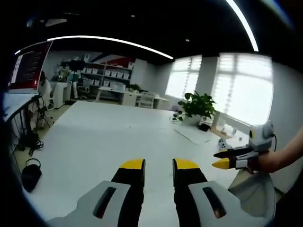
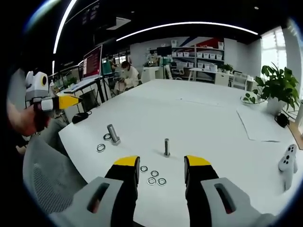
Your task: Place the washer onto the threaded stud by aligning its center hole with the stud, sliding it down to the base, and recovering from edge contact or off-axis alignment until the washer reaches the visible bottom stop.
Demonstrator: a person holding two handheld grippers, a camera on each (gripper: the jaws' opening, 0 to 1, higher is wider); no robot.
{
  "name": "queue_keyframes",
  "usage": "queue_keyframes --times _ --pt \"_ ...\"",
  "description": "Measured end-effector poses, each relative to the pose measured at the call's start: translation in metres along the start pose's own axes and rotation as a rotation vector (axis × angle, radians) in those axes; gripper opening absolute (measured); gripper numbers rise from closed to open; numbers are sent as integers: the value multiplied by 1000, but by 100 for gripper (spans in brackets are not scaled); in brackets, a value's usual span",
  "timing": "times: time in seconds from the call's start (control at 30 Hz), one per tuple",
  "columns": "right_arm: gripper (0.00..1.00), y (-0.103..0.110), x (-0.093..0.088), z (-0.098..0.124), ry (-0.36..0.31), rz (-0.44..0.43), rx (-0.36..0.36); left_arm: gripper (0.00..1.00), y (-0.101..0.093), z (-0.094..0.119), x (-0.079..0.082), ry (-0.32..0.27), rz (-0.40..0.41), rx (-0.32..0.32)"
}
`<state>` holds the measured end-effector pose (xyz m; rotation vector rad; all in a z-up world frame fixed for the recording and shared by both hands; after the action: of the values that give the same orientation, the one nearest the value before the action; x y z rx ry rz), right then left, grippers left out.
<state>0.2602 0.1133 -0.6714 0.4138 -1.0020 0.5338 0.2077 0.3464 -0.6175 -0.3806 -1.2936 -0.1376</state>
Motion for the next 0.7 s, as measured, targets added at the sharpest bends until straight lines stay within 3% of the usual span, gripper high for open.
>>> queue_keyframes --times 0.7 --pt "40 -1 2 -1 12 4 11 21 0 4 4 2 -2 2"
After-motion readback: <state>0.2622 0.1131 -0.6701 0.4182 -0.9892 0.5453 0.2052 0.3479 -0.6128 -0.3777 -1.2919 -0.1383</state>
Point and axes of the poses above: the point that each gripper's makers call its tool centre point, and the gripper's own axes: z roughly backward along the fingers, y roughly to its left, x roughly out of its top, the point moved 3 cm from there along z, roughly backward along the fingers, and after that the axes turned 3 degrees about -z, right-handed, at the moved point
